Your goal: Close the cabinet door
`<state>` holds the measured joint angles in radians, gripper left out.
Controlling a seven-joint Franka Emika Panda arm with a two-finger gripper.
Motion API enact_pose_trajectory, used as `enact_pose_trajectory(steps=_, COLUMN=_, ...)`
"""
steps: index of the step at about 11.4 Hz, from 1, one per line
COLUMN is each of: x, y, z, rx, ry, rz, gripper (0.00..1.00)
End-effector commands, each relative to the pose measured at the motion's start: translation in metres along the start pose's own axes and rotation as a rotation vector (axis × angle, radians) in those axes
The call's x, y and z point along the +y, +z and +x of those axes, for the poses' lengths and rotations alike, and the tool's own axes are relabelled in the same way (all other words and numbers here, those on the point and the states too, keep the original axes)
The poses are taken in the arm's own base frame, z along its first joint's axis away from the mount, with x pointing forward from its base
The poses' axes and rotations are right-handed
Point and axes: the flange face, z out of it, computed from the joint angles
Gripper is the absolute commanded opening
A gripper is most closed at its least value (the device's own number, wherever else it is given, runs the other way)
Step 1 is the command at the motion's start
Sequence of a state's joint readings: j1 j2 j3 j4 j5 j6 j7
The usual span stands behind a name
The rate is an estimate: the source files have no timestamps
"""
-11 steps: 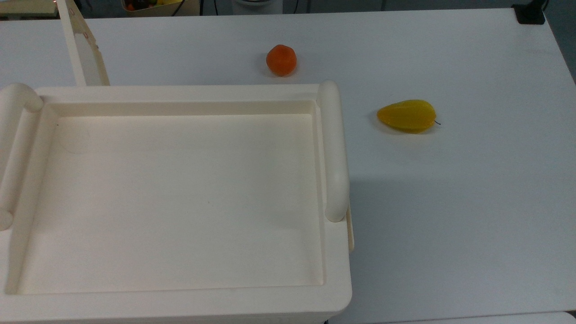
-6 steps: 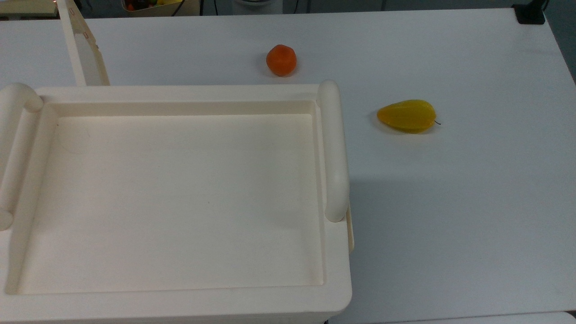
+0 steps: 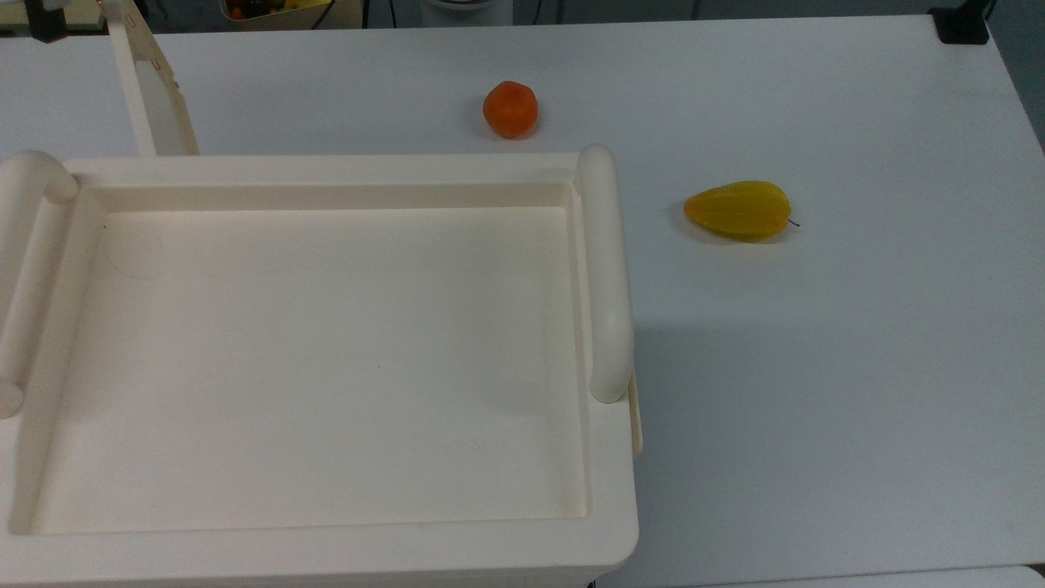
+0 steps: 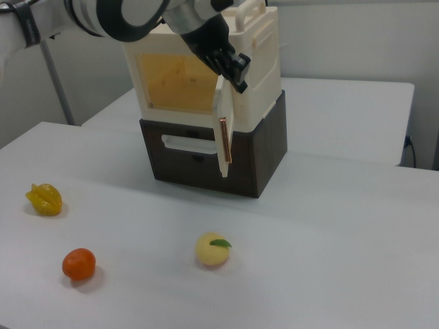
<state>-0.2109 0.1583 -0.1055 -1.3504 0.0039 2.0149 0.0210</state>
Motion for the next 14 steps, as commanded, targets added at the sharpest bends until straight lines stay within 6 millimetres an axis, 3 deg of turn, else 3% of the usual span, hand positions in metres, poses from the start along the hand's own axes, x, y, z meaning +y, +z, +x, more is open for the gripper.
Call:
enact_pose_trajectory(steps=1, x=-0.016, y=0.005, z=-0.003, rx=0.001, ry=0.013, rz=0.076, gripper=0.00)
enact_pose_trajectory(steps=7, x=-0.093, y=0.010, z=-0.015, rx=-0.034, ry=0.038, rz=0.149, gripper=0.00)
enact_pose_trajectory(steps=10, x=-0.147, y=0.020, z=-0.024, rx=-0.051, ry=0.023, rz=0.201, gripper=0.00)
enact_pose_trajectory(steps=11, x=-0.163, y=0.014, z=-0.019, rx=0.018, ry=0.048, rz=0.241, gripper=0.00)
enact_pose_trajectory(steps=14, x=-0.180, y=0.026, z=-0.012, rx=0.117, ry=0.099, rz=0.271, gripper=0.00)
